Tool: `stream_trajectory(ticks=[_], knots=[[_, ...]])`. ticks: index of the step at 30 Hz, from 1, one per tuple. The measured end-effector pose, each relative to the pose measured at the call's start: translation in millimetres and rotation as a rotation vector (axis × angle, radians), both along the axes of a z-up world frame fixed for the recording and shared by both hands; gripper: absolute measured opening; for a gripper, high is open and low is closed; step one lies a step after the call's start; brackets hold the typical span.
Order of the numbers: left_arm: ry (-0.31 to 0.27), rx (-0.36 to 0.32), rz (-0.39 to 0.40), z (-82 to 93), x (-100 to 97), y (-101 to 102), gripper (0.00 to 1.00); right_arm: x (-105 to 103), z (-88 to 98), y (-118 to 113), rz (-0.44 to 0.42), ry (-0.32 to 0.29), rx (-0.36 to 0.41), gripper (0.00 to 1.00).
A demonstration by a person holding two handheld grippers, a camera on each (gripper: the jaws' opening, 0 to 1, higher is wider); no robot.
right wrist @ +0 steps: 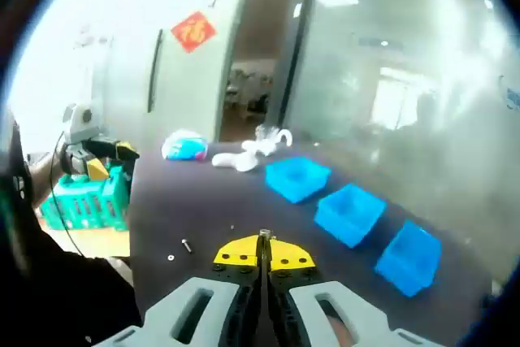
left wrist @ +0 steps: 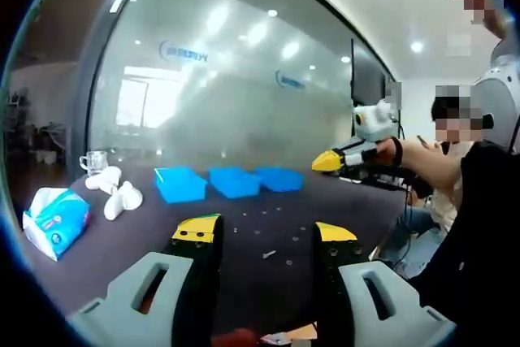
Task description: Sort the screws, nuts, and washers into the corresponding bins
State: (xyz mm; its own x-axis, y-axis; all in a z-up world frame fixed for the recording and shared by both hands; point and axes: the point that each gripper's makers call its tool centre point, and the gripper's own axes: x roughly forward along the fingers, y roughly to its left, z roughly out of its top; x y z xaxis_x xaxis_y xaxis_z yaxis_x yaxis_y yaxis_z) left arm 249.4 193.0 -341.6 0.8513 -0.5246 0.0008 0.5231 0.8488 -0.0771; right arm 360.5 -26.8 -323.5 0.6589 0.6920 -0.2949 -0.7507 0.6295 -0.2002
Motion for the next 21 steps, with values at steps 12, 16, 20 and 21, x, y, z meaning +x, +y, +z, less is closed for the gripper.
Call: stream_trajectory(ticks=[12,16,20,21], knots=[[-0.001,0.002,-0.001,2.0,3.2,-3.4,0.38,-18.2,6.3,-105.6,-0.267,-0.056,0.184,0.00],[-0.002,-0.001,-0.004,2.6,6.7,-7.8,0.38,-24.4,4.7,-136.7,-0.339,-0.077,0.204,0.00],[-0.005,0.001,-0.011,4.3,8.8,-13.2,0.38,-34.8,-1.4,-159.7,-0.397,-0.083,0.227,0.00],[-0.006,-0.002,-0.012,5.2,9.1,-13.8,0.38,-36.7,-3.5,-165.0,-0.417,-0.085,0.234,0.00]])
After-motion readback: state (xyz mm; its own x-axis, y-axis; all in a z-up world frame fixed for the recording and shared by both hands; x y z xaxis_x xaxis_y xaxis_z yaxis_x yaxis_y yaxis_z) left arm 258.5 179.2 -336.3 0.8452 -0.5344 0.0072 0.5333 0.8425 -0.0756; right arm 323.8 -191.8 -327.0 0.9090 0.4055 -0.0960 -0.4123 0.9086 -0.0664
